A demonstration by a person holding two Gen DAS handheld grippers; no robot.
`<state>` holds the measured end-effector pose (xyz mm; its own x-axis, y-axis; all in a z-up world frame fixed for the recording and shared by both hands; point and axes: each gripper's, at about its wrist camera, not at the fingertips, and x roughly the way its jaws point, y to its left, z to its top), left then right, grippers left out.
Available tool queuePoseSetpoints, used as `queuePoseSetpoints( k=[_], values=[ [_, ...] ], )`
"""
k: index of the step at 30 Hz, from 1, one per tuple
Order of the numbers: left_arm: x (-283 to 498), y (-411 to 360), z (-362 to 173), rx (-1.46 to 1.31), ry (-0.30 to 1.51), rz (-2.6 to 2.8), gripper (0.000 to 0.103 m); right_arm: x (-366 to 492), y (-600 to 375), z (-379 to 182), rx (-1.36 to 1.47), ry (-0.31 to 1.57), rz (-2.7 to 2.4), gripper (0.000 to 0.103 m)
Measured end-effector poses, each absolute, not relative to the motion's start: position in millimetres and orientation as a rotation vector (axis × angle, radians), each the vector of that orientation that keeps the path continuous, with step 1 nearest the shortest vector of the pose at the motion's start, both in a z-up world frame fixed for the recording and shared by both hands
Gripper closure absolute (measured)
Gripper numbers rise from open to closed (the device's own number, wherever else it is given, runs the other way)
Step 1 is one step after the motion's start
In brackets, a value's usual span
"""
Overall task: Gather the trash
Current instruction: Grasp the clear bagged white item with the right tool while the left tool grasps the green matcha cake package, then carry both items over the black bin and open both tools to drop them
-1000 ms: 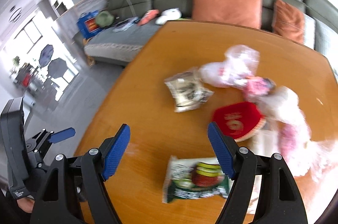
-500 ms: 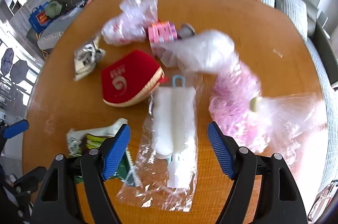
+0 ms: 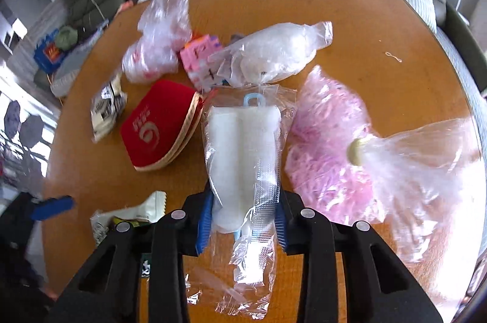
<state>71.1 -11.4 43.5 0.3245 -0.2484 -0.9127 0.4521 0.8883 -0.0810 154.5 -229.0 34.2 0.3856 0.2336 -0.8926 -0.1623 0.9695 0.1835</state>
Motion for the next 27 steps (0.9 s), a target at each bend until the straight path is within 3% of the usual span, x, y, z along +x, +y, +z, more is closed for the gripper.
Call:
queuePoseSetpoints(
  k=[13, 18, 27],
  values=[
    [90, -41, 8, 0.297, 1.184, -0.506, 0.007, 148, -243, 51, 0.152, 1.134, 0.266, 0.065],
    [80, -34, 16, 0.249, 1.158, -0.513, 0.037, 148, -233, 55, 0.147, 1.131, 0.266, 0.065],
    [68, -5, 23, 0.179, 1.166, -0.384, 0.038, 136, -212, 69, 0.118, 1.100, 0.293, 0.065]
  ],
)
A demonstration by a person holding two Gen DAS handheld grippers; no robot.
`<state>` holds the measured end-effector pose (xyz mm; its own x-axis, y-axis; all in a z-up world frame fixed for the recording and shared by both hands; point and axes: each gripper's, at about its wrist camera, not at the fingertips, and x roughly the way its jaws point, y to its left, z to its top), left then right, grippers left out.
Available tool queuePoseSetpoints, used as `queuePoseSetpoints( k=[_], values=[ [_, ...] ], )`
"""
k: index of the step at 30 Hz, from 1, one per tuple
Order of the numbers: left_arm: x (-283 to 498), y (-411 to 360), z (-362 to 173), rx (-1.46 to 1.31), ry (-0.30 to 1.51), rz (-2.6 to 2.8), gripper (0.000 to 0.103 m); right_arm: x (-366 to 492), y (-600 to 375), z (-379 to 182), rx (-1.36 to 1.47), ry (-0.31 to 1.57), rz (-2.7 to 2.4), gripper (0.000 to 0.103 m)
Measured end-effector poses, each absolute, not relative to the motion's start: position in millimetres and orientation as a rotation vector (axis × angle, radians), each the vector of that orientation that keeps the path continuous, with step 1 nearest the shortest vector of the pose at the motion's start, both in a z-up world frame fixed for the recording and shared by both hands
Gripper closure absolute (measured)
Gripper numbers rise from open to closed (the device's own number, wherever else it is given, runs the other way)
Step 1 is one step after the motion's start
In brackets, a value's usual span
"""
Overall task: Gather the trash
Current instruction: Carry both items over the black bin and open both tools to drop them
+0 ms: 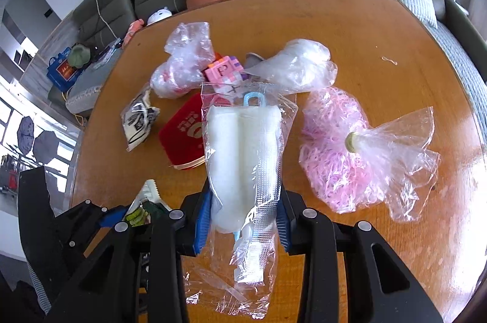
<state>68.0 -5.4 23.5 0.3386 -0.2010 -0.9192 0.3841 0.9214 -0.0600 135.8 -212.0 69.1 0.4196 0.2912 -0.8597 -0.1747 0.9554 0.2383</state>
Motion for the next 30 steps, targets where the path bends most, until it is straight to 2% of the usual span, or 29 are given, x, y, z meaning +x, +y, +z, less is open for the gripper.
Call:
queuePoseSetpoints(
  k=[8, 14, 16, 18, 21, 26, 27, 30],
  values=[
    [35, 36, 42, 0.073, 1.118, -0.300, 0.038, 124, -179, 77, 0.056, 1.088, 0.362, 0.065],
    [32, 41, 33, 0.081, 1.138, -0.293, 0.040, 117, -160, 79, 0.034, 1.085, 0.405, 0.065],
    [36, 34, 30, 0.125, 1.154, -0.303, 0.035, 114, -157, 81, 0.023, 1.080, 0.415, 0.065],
    [40, 27, 25, 0.135, 1.178, -0.315, 0.022, 111, -156, 84, 0.018, 1.070, 0.423, 0.065],
    [43, 26, 19, 0.141, 1.203, -0.286, 0.019, 111, -159, 86, 0.026, 1.061, 0.421, 0.065],
    [48, 35, 16, 0.116, 1.202, -0.273, 0.019, 111, -165, 86, 0.046, 1.055, 0.412, 0.065],
    [52, 40, 12, 0.109, 1.207, -0.257, 0.030, 111, -165, 86, 0.047, 1.055, 0.413, 0.065],
    [49, 44, 13, 0.078, 1.195, -0.250, 0.037, 109, -163, 87, 0.041, 1.054, 0.414, 0.065]
  ],
)
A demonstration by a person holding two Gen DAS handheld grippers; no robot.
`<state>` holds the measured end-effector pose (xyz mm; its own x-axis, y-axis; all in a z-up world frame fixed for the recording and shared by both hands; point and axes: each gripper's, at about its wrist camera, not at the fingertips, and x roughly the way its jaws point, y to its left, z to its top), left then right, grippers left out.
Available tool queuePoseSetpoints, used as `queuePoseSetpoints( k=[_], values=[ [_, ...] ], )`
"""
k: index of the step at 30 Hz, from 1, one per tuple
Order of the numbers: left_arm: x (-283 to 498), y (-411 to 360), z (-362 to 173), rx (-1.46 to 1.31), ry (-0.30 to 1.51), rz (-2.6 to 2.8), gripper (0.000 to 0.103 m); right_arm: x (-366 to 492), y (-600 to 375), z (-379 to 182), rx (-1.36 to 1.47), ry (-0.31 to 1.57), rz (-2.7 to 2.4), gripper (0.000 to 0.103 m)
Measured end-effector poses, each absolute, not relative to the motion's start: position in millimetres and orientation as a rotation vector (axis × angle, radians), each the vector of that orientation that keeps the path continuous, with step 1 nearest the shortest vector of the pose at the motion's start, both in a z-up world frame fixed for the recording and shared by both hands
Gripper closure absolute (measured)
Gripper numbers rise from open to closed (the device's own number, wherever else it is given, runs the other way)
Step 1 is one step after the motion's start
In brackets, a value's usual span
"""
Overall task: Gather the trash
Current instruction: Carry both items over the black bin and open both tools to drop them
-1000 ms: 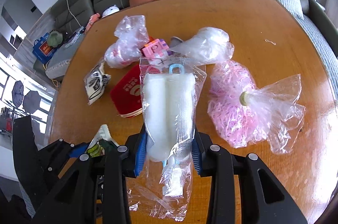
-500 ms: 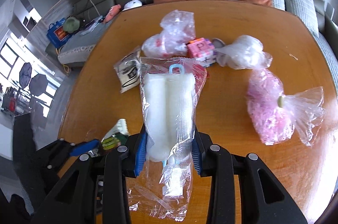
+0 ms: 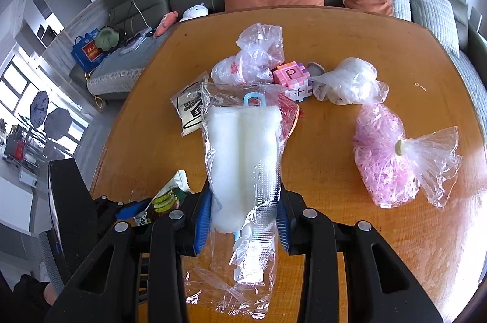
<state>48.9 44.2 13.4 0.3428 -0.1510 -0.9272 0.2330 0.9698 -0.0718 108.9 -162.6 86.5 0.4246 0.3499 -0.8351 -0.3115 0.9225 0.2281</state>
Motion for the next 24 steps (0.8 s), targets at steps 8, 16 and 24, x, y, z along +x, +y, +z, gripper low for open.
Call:
queuePoseSetpoints(
  k=[8, 16, 24],
  values=[
    [29, 63, 24, -0.007, 1.150, -0.223, 0.041, 103, -142, 89, 0.014, 1.054, 0.446, 0.065],
    [-3, 115, 43, -0.104, 1.104, -0.132, 0.041, 94, -89, 88, -0.043, 1.066, 0.536, 0.065],
    [-26, 192, 51, -0.200, 1.073, 0.026, 0.041, 78, -7, 86, -0.130, 1.077, 0.680, 0.065]
  ],
)
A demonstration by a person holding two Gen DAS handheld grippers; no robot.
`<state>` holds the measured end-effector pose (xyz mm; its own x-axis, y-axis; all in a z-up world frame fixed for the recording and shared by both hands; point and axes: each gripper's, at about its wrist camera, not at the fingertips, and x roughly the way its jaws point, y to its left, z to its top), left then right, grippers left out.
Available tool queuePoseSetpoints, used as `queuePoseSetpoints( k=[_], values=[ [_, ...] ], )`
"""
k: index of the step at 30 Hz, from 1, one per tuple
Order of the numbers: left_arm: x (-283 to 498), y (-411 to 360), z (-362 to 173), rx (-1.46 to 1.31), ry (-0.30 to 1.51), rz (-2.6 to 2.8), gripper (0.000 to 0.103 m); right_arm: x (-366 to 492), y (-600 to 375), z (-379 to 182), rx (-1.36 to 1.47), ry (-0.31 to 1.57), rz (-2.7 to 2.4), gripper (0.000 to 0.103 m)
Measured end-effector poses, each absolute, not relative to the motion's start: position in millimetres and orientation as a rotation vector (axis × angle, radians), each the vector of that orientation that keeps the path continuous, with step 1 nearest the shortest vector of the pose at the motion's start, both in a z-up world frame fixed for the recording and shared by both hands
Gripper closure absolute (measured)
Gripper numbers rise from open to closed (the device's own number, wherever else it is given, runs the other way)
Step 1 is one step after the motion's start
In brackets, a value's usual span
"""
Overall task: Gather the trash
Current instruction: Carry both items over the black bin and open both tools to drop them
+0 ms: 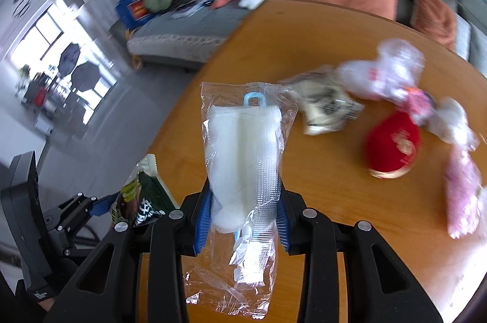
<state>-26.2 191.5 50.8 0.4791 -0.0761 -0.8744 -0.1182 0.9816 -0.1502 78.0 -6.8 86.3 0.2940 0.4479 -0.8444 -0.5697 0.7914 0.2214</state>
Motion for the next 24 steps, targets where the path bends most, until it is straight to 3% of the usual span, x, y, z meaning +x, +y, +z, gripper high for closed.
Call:
queuePoseSetpoints(
  k=[24],
  values=[
    [-153, 403, 38, -0.455, 1.048, 0.511, 0.041, -7, 258, 66, -0.382, 1.108, 1.092, 0.065]
  ],
)
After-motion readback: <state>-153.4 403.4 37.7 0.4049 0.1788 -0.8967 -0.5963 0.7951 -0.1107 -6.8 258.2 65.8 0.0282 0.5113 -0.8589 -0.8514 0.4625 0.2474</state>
